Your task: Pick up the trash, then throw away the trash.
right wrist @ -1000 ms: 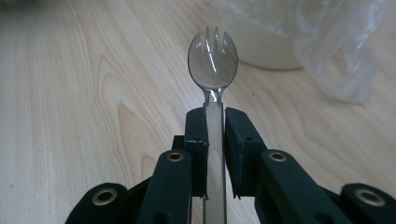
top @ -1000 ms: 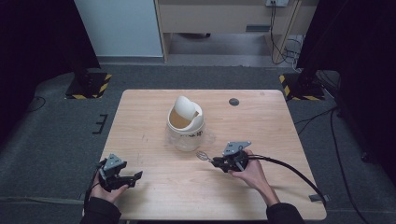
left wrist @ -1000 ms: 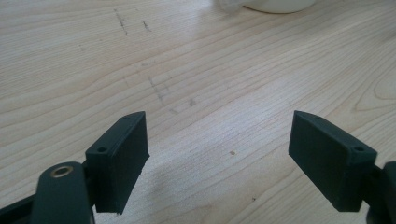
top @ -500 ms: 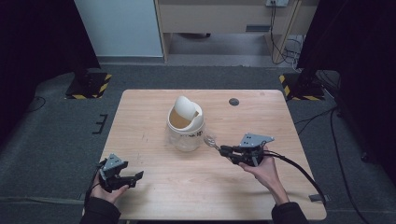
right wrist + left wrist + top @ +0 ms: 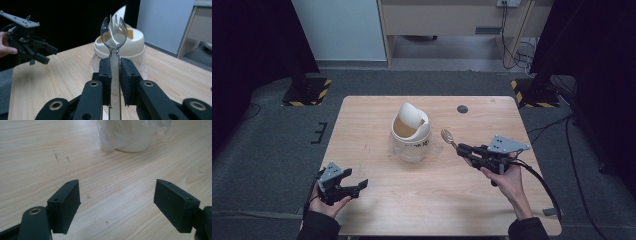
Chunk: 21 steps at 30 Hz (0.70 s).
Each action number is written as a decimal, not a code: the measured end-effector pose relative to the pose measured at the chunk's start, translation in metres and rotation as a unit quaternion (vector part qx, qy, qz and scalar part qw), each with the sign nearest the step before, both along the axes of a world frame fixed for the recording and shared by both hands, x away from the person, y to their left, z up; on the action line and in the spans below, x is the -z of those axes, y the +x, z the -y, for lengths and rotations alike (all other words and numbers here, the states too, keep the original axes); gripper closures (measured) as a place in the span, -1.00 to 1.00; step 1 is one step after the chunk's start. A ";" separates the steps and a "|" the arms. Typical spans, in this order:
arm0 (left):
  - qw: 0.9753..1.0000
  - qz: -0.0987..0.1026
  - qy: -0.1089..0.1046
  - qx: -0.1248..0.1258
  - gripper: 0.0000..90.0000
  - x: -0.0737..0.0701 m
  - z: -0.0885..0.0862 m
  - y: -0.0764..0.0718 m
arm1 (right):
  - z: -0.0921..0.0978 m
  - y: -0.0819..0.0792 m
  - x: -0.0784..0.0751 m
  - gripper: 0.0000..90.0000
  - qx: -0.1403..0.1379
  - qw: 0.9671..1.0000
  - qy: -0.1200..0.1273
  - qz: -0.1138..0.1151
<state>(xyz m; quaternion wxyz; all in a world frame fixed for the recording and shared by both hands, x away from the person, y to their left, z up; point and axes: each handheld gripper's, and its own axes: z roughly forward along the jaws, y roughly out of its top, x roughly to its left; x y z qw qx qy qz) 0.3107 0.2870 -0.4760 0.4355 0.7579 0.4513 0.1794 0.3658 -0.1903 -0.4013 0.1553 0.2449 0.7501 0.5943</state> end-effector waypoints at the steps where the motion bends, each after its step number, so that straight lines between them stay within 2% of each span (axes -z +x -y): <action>1: 1.000 0.005 -0.008 -0.002 -0.52 -0.003 0.001 0.000 | 0.001 0.000 -0.002 0.78 0.001 1.000 0.000 0.003; 5: 0.999 0.027 -0.039 -0.006 -0.52 -0.016 0.004 0.001 | 0.002 -0.001 -0.007 0.78 0.009 1.000 0.006 0.015; 9: 0.997 0.047 -0.059 -0.012 -0.49 -0.030 0.006 0.004 | 0.003 -0.002 -0.009 0.78 0.017 0.999 0.013 0.025; 13: 0.993 0.072 -0.092 -0.012 -0.44 -0.049 0.018 0.008 | 0.002 -0.002 -0.009 0.78 0.024 0.999 0.019 0.032; 16: 0.990 0.095 -0.107 -0.007 -0.38 -0.066 0.033 0.011 | 0.001 -0.004 -0.011 0.78 0.024 0.999 0.018 0.036; 18: 0.987 0.108 -0.119 0.001 -0.36 -0.076 0.045 0.015 | 0.001 -0.005 -0.012 0.78 0.024 0.999 0.029 0.039; 21: 0.985 0.126 -0.121 0.017 -0.33 -0.090 0.064 0.020 | 0.002 -0.006 -0.014 0.78 0.027 0.998 0.028 0.044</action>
